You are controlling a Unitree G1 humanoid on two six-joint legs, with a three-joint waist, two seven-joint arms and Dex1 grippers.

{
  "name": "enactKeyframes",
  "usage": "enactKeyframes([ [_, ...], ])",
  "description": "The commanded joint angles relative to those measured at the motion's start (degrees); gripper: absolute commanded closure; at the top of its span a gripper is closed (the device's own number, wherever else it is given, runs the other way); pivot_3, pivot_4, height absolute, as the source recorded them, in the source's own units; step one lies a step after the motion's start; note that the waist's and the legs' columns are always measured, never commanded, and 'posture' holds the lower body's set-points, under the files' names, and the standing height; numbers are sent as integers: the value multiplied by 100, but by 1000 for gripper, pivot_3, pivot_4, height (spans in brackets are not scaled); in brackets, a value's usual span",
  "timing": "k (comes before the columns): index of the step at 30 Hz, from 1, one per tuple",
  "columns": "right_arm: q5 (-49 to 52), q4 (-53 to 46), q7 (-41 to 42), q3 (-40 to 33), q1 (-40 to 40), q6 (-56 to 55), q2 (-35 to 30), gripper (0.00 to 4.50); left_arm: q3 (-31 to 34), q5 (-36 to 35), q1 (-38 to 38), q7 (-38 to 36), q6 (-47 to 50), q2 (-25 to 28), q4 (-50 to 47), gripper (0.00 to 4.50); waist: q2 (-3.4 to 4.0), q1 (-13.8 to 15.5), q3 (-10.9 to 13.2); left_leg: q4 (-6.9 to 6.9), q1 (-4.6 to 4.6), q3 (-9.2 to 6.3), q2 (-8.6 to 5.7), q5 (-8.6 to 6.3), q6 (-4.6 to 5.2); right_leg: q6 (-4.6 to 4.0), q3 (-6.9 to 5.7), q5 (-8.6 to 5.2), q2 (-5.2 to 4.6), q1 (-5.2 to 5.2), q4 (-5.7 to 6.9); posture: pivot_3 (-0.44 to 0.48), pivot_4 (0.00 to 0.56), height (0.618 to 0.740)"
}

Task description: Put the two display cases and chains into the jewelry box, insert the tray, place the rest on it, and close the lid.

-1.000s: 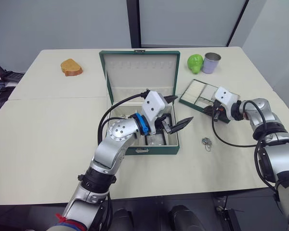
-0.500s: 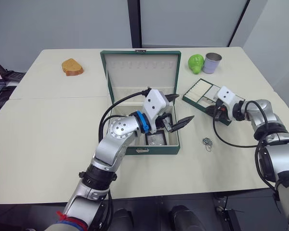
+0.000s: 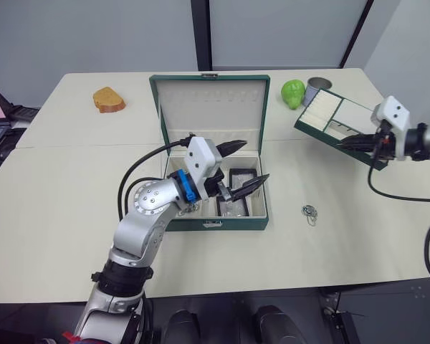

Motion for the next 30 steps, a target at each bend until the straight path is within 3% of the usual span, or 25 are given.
enactKeyframes([
  [1,685,-1830,366,-394,504,1101,-528,4471,268,-382,297,-107,129,204,-592,0,1,26,0,0,-3,-1,0,0,0,0,0,0,0,0,-3,0,150,740],
  [8,2165,-4816,478,-979,1649,3119,-1212,4471,945,-886,1270,-244,318,923,-1361,0,9,56,4,-3,1,-9,1,0,0,0,2,0,1,-3,-5,0,150,740],
  [13,3053,-6090,104,-1057,2076,3935,-1121,4471,1349,-1119,2000,-253,442,1322,-1707,0,8,116,5,-6,0,-13,1,-1,1,0,3,0,1,-2,-11,0,150,740],
  [20,2725,-6599,-975,84,1907,3858,-335,4471,1910,-1208,2965,96,413,1389,-2151,0,1,127,8,-7,-1,-15,-1,-1,1,1,13,0,2,-3,-14,0,150,740],
  [30,2109,-6543,-1602,1452,1168,3822,489,4471,2582,-1283,4246,366,288,1320,-2690,0,-1,107,9,-64,-2,-6,-4,-1,1,0,29,0,1,-28,-21,0,150,740],
])
